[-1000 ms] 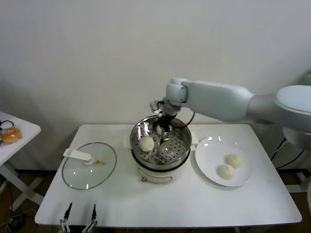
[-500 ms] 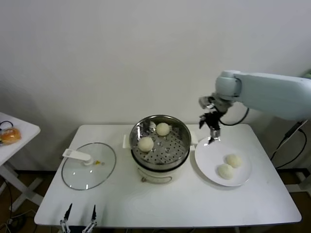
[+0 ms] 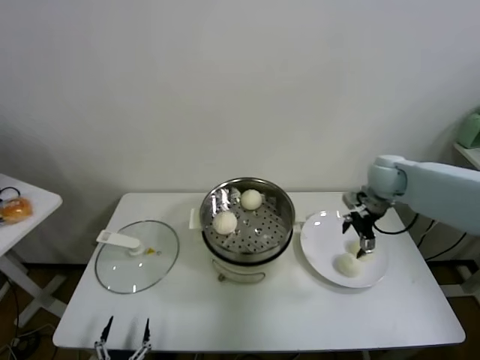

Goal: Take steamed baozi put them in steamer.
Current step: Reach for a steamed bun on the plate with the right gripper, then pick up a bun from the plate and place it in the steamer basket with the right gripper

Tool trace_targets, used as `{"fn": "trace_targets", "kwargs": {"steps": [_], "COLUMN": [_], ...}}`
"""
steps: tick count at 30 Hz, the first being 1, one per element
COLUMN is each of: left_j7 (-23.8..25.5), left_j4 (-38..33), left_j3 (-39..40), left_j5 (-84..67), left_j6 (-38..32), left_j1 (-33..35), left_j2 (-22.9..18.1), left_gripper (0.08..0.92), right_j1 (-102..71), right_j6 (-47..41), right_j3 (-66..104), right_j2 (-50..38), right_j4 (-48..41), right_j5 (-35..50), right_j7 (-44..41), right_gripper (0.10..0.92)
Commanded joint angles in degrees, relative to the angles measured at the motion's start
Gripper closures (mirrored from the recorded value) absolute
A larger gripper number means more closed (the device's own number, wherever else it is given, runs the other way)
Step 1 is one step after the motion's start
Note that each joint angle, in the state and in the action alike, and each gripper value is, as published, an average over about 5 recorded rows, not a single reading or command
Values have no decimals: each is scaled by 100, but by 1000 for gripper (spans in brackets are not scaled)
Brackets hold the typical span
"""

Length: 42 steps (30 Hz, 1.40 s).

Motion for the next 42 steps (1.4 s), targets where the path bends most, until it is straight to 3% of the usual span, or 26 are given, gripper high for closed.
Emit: {"fn": "trace_targets", "kwargs": {"steps": [1, 20, 33, 42], "left_j7": [-6, -31, -39, -58], "left_j4": [9, 3, -6, 23], "left_j3": [8, -14, -27, -26], "left_j5": [58, 116, 104, 118], "left_j6": [-13, -53, -40, -43], "left_j1": [19, 62, 45, 39], "left_j2": [-14, -21, -12, -8], "left_gripper": [177, 177, 177, 177], "right_j1": [-1325, -2059, -1406, 660], "right_j6": [8, 38, 171, 1194], "right_j3": [901, 1726, 1340, 177], "right_j2": [-247, 251, 256, 412], "right_j4": [-214, -907, -790, -517], "right_j5": [-863, -1140, -945, -412], "right_j7": [117, 415, 193, -213], "right_gripper": [203, 207, 394, 439]}}
